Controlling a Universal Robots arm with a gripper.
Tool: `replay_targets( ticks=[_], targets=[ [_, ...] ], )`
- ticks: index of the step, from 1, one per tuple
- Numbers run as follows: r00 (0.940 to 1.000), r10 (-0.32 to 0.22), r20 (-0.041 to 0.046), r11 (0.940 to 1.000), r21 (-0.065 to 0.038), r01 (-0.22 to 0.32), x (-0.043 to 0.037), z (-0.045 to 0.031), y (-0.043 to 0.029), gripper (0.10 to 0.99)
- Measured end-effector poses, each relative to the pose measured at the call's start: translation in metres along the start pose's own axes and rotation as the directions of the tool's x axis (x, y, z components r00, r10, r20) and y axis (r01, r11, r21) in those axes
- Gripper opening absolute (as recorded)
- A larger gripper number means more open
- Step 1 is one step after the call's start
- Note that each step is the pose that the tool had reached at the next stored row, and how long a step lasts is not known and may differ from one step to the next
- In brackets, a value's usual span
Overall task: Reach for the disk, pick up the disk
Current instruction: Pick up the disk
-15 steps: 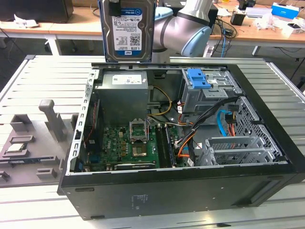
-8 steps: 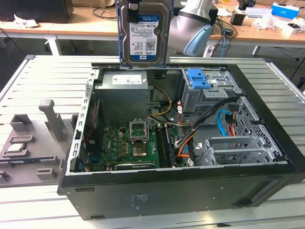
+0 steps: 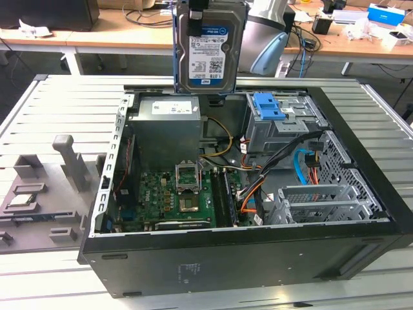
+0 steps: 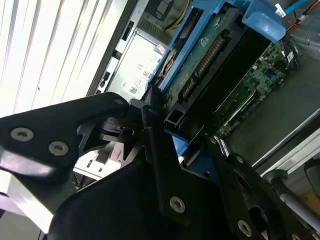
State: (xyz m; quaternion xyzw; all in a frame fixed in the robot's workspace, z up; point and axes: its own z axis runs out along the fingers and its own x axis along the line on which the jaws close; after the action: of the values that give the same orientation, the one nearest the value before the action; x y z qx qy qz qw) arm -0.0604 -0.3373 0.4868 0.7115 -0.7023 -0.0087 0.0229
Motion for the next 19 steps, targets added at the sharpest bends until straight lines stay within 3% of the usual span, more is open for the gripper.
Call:
replay_targets(
  ticks=[3, 7, 19],
  targets=[
    [1.0000, 0.000, -0.0007, 1.0000, 0.000, 0.000, -0.0002, 0.0027, -0.0107, 0.369],
    [1.0000, 0.000, -0.0009, 1.0000, 0.000, 0.000, 0.0014, 0.0030, -0.0123, 0.369],
    [1.0000, 0.000, -0.0009, 1.0000, 0.000, 0.000, 0.0316, 0.0040, -0.0127, 0.369]
  ],
)
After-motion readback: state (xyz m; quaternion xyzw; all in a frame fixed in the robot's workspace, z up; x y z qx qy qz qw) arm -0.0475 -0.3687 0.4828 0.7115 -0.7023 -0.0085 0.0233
